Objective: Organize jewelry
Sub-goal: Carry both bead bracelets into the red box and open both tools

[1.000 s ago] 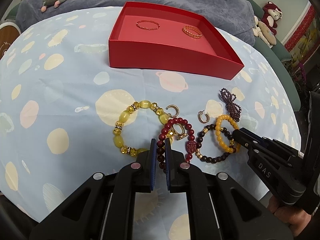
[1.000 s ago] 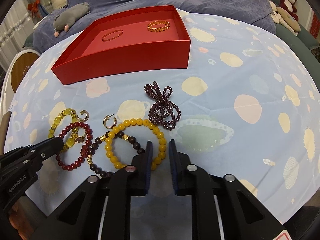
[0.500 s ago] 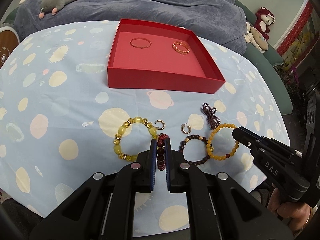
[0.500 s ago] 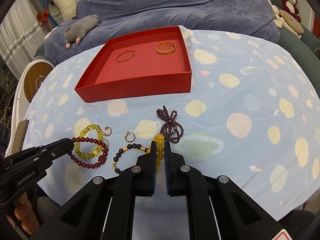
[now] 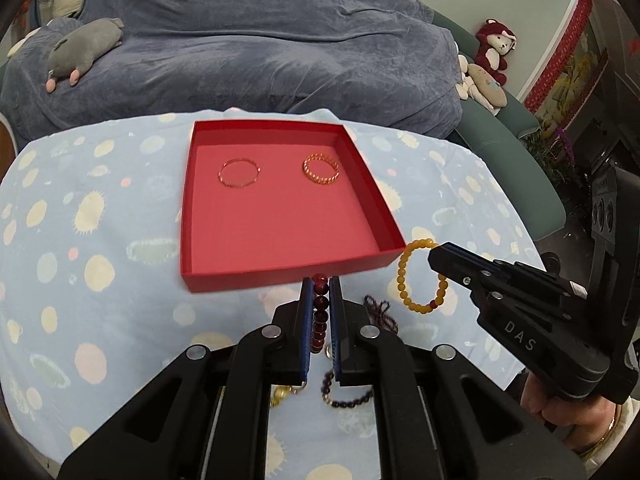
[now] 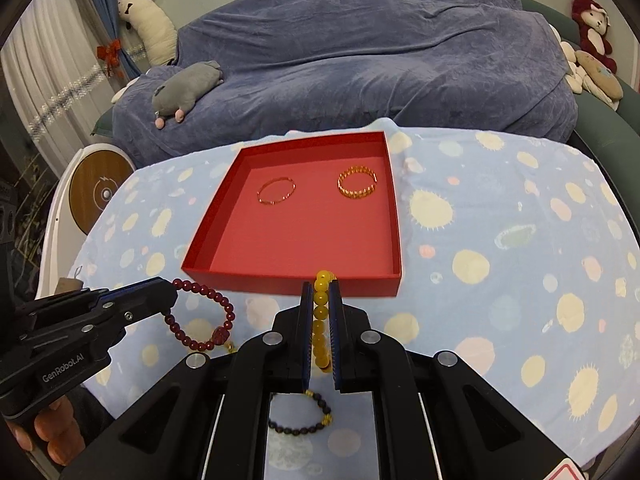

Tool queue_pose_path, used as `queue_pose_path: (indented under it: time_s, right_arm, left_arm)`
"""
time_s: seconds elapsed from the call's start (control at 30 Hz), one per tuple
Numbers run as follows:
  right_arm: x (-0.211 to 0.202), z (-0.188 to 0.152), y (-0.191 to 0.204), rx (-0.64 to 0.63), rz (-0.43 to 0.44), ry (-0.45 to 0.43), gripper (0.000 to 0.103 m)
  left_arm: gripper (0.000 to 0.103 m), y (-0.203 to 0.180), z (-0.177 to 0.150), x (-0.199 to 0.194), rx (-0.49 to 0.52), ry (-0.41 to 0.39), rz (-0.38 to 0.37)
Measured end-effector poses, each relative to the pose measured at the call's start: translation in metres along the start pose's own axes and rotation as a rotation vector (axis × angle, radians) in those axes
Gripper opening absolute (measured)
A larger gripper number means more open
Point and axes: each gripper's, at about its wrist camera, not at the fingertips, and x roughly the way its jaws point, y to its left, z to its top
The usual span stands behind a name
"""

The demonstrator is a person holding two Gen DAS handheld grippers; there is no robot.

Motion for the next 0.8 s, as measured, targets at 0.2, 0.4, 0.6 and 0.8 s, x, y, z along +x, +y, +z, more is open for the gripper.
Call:
queue_pose_path:
  time_s: [0.2, 0.4, 0.6, 0.8]
  right_arm:
    - [0.038, 0.05, -0.002, -0.001, 0.024, -0.001, 0.007]
    - [0.089, 0.072, -0.007, 0.037, 0.06, 0.042, 0.007]
    - [0.137, 0.073, -0.012, 0.057, 0.08, 0.104, 0.007]
    - [0.166, 0.068, -0.016, 0.032, 0.037, 0.144, 0.007]
  left_arm:
    - [0.008, 0.007, 0.053, 0.035, 0.002, -0.001, -0.033]
    - [0.008, 0.025, 0.08, 0.081, -0.032, 0.022, -0.07]
    - [0.008, 0.048, 0.083, 0.128, -0.055, 0.077, -0.043]
    - [0.008, 0.077, 0.075, 0.151, -0.054, 0.106, 0.062]
